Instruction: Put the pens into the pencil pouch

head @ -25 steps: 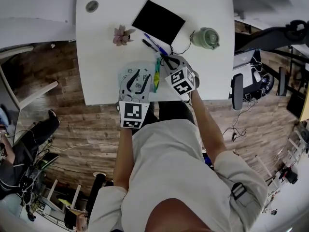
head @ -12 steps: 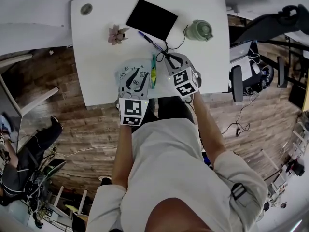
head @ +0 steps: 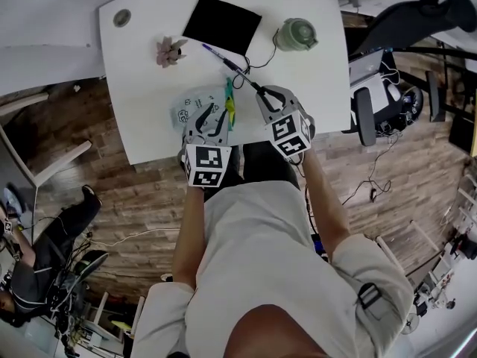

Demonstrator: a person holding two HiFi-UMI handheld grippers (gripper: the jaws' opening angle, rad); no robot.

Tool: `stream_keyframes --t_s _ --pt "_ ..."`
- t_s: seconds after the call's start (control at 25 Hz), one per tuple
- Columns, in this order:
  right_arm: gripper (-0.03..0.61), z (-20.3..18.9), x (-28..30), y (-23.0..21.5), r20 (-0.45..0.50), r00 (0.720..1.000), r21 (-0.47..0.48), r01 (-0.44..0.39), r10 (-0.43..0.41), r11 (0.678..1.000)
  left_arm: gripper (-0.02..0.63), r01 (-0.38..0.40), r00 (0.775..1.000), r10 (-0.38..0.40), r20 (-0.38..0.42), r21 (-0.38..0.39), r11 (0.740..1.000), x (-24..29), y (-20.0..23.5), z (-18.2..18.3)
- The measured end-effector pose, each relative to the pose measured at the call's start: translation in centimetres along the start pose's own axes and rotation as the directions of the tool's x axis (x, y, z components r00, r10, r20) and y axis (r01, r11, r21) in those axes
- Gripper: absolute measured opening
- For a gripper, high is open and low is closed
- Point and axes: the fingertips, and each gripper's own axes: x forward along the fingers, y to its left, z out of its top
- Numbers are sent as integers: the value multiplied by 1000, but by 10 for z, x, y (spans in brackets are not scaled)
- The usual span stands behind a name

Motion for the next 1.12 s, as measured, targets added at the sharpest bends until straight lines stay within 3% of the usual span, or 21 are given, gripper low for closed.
stream_keyframes --t_s 0.4,0.72,0.84,0.96,1.12 --pt "58 -19 -24 12 -1 1000 10 5 -5 1000 129 2 995 1 -98 33 999 19 -14 -22" --pt "58 -26 -37 20 0 1000 -10 -4 4 1000 161 -33 978 41 -204 46 998 35 -14 -43" --pt "58 -27 -41 22 0 1000 -22 -7 7 1000 106 -45 972 55 -228 52 998 38 -13 -49" --pt "58 -27 -44 24 2 1000 -37 -20 20 999 8 -59 971 66 -231 38 998 38 -10 -50" --pt "57 -30 -48 29 -7 999 -73 -53 53 996 5 -46 976 41 -214 -21 999 34 -9 -48"
